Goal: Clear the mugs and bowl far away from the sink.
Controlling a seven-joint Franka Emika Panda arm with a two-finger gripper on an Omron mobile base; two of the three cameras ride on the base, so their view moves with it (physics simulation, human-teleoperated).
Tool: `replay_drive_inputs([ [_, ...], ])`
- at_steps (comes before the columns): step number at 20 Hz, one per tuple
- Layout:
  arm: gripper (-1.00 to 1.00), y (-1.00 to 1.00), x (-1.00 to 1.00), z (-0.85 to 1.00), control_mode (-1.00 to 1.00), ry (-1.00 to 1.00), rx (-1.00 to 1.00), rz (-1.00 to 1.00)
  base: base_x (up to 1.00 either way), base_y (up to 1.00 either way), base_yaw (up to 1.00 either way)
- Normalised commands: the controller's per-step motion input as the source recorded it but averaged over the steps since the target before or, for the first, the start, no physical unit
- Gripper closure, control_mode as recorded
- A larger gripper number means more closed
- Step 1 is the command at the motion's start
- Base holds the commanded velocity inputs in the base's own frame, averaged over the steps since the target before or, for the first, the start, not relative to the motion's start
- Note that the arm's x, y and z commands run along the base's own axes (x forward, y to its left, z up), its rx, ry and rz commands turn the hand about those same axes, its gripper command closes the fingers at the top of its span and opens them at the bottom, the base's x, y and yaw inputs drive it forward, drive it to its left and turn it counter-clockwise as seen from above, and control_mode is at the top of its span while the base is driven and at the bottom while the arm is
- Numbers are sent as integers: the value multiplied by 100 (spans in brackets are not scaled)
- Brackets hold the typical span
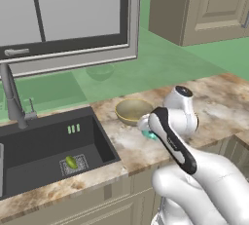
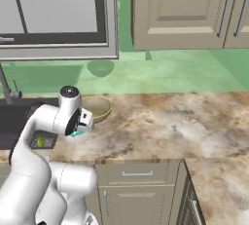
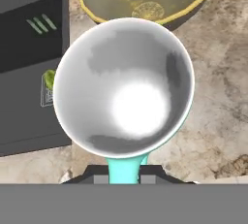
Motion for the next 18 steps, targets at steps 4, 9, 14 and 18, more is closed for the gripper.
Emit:
replay_drive_inputs([
  [4, 100, -21, -57, 100, -100, -26, -5, -5, 0, 0, 0],
  [9, 100, -24, -40, 80, -100, -7, -7, -7, 0, 0, 0],
  [14, 100, -5, -11, 58, -100, -4, -4, -9, 0, 0, 0],
  [18, 100, -7, 0, 44, -100, 0, 0, 0, 0, 0, 0],
])
